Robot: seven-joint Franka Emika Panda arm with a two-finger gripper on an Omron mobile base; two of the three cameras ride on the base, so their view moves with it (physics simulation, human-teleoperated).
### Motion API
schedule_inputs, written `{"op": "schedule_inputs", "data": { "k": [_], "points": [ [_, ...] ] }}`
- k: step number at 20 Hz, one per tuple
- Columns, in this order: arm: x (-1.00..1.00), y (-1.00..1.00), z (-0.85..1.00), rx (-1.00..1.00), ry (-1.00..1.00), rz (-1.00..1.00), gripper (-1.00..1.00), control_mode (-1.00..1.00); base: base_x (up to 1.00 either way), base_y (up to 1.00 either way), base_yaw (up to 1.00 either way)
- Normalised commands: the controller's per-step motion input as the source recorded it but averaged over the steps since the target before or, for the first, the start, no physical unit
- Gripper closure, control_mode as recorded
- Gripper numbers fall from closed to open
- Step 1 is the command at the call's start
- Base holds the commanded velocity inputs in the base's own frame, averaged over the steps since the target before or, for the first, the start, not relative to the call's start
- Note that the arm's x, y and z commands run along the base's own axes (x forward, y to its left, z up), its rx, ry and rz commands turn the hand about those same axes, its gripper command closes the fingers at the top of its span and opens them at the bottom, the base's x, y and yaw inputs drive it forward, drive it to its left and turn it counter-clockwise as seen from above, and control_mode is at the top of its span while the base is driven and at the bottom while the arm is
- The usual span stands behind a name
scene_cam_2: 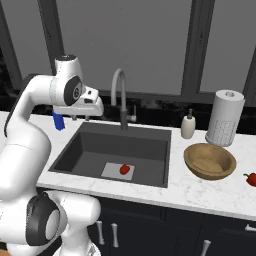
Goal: Pick the bell pepper from the sink and place it in the bowl. Then pick the bowl and place it in the microwave. Then close the microwave door and press the start button.
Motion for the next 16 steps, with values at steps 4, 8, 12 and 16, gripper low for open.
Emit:
{"op": "schedule_inputs", "data": {
  "k": [4, 8, 12, 16],
  "points": [
    [-0.13, -0.01, 0.00, 0.00, -0.01, 0.00, -1.00, -1.00, 0.00, 0.00, 0.00],
    [-0.34, -0.03, -0.20, -0.02, 0.01, -0.01, -1.00, -1.00, 0.00, 0.00, 0.00],
    [-0.09, -0.26, -0.52, 0.00, -0.01, -0.05, -1.00, -1.00, 0.00, 0.00, 0.00],
    [0.00, -0.45, -0.36, 0.00, 0.01, -0.01, -1.00, -1.00, 0.00, 0.00, 0.00]
  ]
}}
